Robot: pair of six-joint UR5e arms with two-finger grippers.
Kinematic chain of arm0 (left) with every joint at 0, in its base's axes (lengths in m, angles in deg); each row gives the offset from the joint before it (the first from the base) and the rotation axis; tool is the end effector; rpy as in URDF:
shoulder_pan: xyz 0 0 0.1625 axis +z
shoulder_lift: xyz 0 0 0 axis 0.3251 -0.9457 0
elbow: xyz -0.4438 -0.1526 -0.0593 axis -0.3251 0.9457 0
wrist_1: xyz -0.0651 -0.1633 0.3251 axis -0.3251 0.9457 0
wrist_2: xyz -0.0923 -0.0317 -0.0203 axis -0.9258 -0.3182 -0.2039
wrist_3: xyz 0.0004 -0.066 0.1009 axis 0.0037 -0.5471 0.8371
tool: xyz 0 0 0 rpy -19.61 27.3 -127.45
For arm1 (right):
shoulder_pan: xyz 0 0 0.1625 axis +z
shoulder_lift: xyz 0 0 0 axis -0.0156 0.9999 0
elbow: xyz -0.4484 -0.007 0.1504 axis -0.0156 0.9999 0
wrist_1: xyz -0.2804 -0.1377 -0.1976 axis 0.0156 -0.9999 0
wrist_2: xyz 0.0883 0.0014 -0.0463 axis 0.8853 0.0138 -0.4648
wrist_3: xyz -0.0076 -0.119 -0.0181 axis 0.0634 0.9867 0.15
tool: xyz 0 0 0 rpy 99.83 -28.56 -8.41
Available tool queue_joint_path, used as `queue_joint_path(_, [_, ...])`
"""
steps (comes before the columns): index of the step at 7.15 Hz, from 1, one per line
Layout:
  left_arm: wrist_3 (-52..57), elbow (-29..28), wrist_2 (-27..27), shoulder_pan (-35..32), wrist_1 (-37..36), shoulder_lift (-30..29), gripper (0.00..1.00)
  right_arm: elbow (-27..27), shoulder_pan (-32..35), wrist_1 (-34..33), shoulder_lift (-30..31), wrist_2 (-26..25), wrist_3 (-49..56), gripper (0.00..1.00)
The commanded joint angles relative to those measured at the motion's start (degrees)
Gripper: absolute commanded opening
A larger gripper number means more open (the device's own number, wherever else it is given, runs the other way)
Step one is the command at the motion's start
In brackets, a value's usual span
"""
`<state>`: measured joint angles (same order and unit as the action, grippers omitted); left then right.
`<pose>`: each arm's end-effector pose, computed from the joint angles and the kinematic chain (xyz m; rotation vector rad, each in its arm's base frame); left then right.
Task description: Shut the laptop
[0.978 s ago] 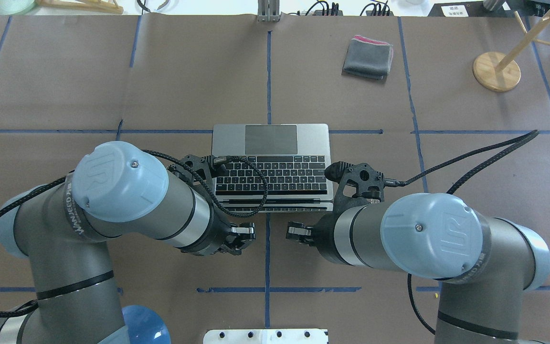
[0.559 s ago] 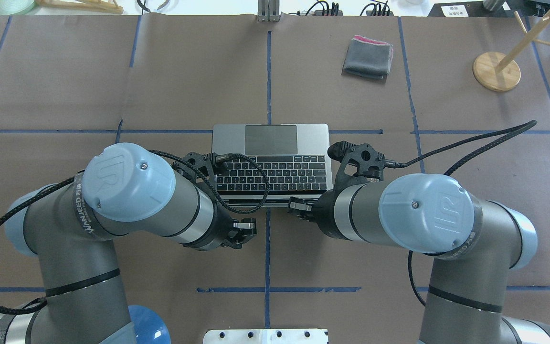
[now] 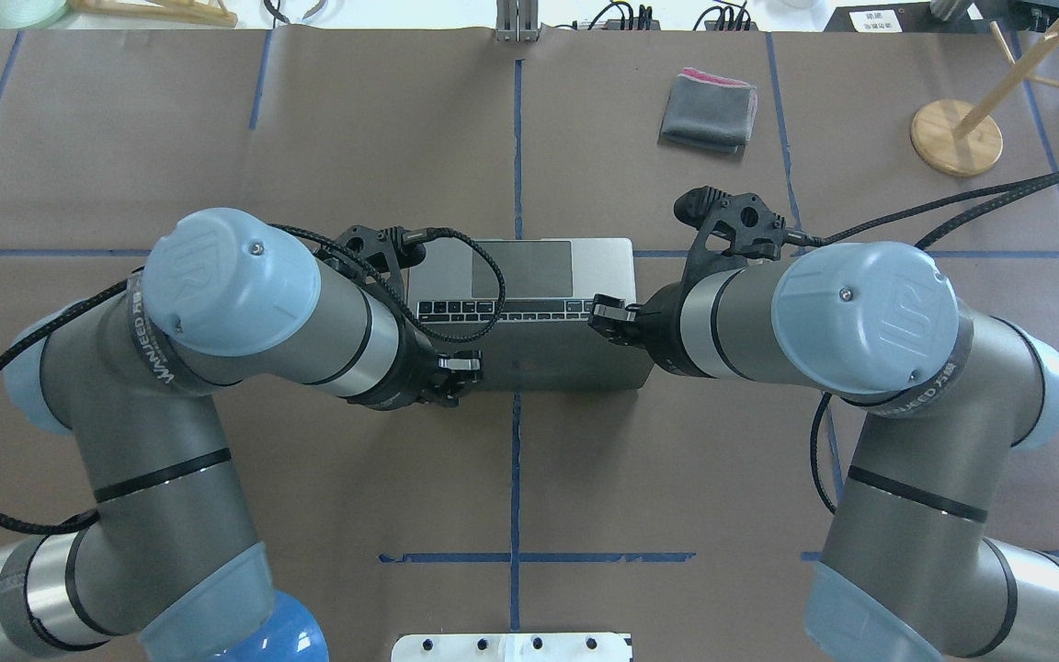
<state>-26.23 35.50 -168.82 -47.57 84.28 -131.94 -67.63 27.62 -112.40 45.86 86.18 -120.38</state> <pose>0.4829 -0.3679 0.2292 0.0318 1.0814 -0.1271 -0.4224 -0.3670 0.2699 0.2001 -1.0669 0.3506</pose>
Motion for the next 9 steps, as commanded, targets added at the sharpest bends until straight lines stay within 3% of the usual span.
queue_joint_path(1, [2.5, -6.8, 0.0, -4.0, 1.8, -3.2, 0.0, 2.5, 2.9, 0.0, -0.9, 1.3, 1.6, 0.0])
queue_joint_path(3, [3.9, -11.4, -0.1, -6.4, 6.1, -3.4, 0.0, 4.7, 4.2, 0.0, -2.1, 2.0, 2.4, 0.0])
queue_joint_path(4, [4.0, -12.4, -0.2, -7.0, 7.9, -3.4, 0.0, 9.4, 5.6, 0.6, -5.0, 3.8, 3.0, 0.0])
queue_joint_path(6, [4.0, -15.6, -0.2, -7.4, 8.0, -5.4, 0.0, 22.7, 8.1, 12.8, -7.6, 5.4, 3.5, 0.0])
queue_joint_path(9, [4.7, -18.9, -0.2, -7.5, 9.6, -6.3, 0.0, 29.5, 8.6, 15.3, -11.0, 5.5, 3.6, 0.0])
